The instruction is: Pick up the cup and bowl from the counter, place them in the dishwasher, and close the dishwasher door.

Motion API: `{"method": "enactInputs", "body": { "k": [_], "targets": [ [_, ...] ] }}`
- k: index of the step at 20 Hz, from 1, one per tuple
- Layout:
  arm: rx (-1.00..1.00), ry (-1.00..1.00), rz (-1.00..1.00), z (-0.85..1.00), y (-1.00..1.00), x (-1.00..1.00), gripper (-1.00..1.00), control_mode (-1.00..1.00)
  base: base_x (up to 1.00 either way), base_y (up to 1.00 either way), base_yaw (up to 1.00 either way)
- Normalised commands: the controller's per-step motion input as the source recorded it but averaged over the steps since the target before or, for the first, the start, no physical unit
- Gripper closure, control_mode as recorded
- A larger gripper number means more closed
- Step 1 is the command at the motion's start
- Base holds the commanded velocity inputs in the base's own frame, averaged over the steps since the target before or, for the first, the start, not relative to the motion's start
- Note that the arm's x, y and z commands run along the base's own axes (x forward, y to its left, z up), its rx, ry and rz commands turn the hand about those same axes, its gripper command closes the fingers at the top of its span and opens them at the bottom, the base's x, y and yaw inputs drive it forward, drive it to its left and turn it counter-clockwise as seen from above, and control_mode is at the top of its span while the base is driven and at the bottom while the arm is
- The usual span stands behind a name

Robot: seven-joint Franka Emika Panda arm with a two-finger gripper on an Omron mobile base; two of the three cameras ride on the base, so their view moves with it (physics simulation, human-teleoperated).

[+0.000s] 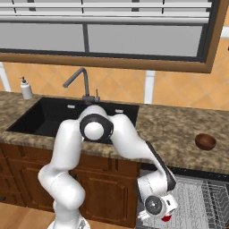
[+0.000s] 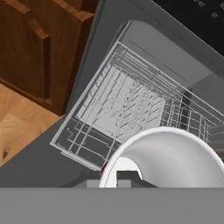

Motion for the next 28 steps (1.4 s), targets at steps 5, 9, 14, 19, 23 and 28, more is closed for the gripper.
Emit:
{"method": "enactInputs", "body": {
  "k": [5, 9, 14, 19, 23, 28],
  "targets": [
    [0.11, 0.27, 0.04, -0.05, -0.46, 0.06, 1.0, -1.0, 0.0, 0.0, 0.0],
    [0.11, 0.08, 0.07, -0.1, -0.13, 0.04, 1.0, -1.0, 0.0, 0.0, 0.0],
    [0.13, -0.03, 0.05, -0.11, -0.03, 0.01, 1.0, -1.0, 0.0, 0.0, 0.0],
    [0.09, -0.02, 0.0, -0.33, 0.0, 0.25, 1.0, -1.0, 0.0, 0.0, 0.0],
    [0.05, 0.0, 0.0, -0.37, 0.0, 0.32, 1.0, -1.0, 0.0, 0.0, 0.0],
    [0.0, 0.0, 0.0, -0.47, 0.0, 0.29, 1.0, -1.0, 0.0, 0.0, 0.0]
  ]
}}
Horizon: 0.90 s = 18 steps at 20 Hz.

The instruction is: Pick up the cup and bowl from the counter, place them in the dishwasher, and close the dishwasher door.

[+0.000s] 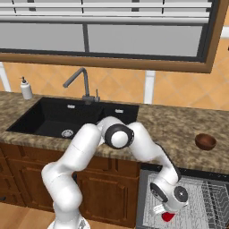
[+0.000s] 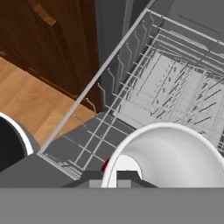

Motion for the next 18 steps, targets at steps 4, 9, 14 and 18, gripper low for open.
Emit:
{"method": "enactInputs", "body": {
  "k": [4, 9, 14, 18],
  "targets": [
    [0.0, 0.0, 0.0, -0.44, 0.0, 0.29, 1.0, -1.0, 0.0, 0.0, 0.0],
    [0.0, 0.0, 0.0, -0.51, 0.0, 0.25, 1.0, -1.0, 0.0, 0.0, 0.0],
    [0.05, 0.01, 0.01, -0.35, -0.01, 0.09, 1.0, -1.0, 0.0, 0.0, 0.0],
    [0.05, 0.01, 0.01, -0.26, 0.0, 0.0, -1.0, -1.0, 0.0, 0.0, 0.0]
  ]
}}
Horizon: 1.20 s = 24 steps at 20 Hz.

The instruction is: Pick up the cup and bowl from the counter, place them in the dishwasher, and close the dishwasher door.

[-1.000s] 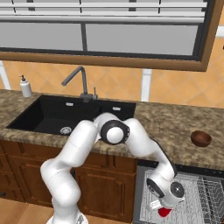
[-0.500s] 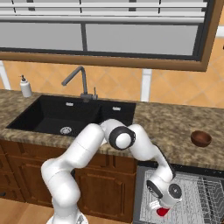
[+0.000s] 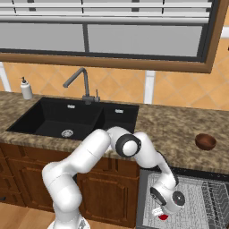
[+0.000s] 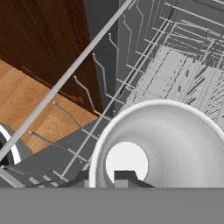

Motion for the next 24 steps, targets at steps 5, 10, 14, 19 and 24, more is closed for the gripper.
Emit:
{"method": "enactInputs", "body": {
  "k": [5, 10, 14, 19, 24],
  "targets": [
    [0.0, 0.0, 0.0, 0.04, 0.0, -0.02, -1.0, -1.0, 0.0, 0.0, 0.0],
    [-0.06, 0.0, 0.0, 0.32, 0.0, -0.12, -1.0, -1.0, 0.0, 0.0, 0.0],
    [-0.12, 0.0, -0.01, 0.92, -0.01, -0.19, -1.0, -1.0, 0.0, 0.0, 0.0],
    [-0.17, 0.05, -0.01, 1.0, -0.06, -0.03, -1.0, -1.0, 0.0, 0.0, 0.0],
    [-0.1, 0.1, -0.03, 1.0, -0.42, 0.0, -1.0, -1.0, 0.0, 0.0, 0.0]
  ]
}}
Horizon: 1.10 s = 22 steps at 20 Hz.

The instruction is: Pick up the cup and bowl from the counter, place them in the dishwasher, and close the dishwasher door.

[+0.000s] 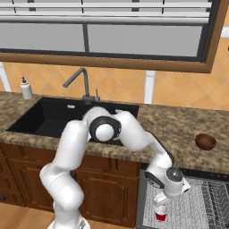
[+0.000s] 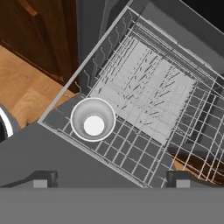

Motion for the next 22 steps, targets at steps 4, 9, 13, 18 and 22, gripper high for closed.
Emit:
{"method": "enactInputs", "body": {
  "k": [4, 9, 13, 18, 22],
  "targets": [
    [-0.07, 0.09, -0.07, 1.0, -0.4, 0.0, -1.0, -1.0, 0.0, 0.0, 0.0],
    [-0.11, 0.23, -0.02, 1.0, -0.15, 0.11, -1.0, -1.0, 0.0, 0.0, 0.0],
    [-0.06, 0.22, 0.0, 1.0, -0.02, 0.21, -1.0, -1.0, 0.0, 0.0, 0.0],
    [0.01, 0.21, 0.0, 1.0, -0.15, 0.27, -1.0, -1.0, 0.0, 0.0, 0.0],
    [0.15, 0.19, 0.0, 1.0, -0.24, 0.03, -1.0, -1.0, 0.0, 0.0, 0.0]
  ]
}}
